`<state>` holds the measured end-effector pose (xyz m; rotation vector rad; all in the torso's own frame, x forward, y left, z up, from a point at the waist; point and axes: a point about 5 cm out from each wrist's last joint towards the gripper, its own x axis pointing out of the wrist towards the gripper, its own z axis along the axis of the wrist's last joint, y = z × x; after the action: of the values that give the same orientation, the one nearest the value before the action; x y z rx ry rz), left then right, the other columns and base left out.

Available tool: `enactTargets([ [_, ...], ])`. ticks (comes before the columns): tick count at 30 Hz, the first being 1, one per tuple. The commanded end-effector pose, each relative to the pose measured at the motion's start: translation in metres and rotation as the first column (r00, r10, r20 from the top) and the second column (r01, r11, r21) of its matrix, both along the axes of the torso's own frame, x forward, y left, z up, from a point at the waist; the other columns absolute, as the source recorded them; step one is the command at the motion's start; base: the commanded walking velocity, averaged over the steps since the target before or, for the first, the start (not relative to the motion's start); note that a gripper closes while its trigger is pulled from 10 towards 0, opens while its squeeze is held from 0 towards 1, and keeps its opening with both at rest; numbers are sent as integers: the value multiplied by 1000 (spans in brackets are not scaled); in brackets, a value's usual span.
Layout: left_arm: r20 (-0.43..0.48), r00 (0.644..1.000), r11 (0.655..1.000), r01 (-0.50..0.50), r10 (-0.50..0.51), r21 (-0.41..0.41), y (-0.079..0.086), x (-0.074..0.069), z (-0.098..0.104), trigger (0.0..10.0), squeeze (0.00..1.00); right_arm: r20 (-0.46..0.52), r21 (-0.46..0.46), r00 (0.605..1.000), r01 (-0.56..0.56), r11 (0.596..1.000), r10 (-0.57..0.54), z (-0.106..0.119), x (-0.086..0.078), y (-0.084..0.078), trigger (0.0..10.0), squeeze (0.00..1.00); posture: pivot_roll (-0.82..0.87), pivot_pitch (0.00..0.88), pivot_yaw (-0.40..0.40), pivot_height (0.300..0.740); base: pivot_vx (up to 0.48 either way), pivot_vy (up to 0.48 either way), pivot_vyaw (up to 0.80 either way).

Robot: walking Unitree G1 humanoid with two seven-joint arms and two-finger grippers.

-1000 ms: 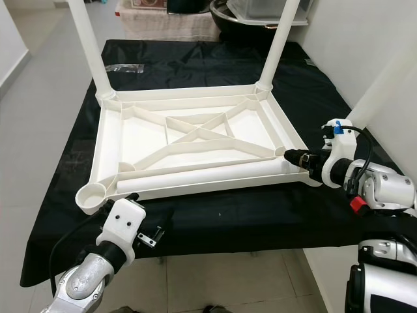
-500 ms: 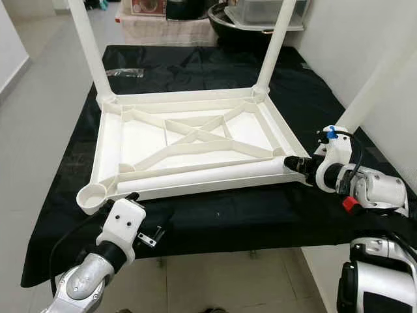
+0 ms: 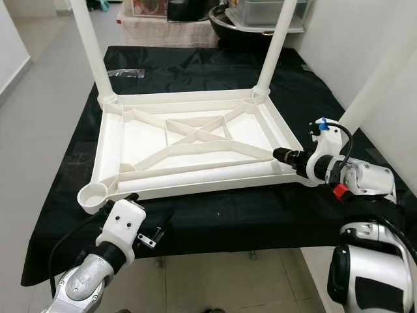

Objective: Building children table

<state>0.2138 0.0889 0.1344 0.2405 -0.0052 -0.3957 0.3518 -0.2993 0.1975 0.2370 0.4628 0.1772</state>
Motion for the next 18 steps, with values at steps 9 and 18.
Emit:
enactTargets([
  [9,-10,1000,1000,-9,9,8,3,-3,-3,10000,0,-28,-82,999,44,996,-46,2,7,-4,10000,0,39,123,-68,740,0,0,0],
  [18,-11,1000,1000,-12,13,9,3,-4,-2,10000,0,-102,-111,994,29,993,-41,3,-1,-18,10000,0,36,131,-72,740,0,0,0],
])
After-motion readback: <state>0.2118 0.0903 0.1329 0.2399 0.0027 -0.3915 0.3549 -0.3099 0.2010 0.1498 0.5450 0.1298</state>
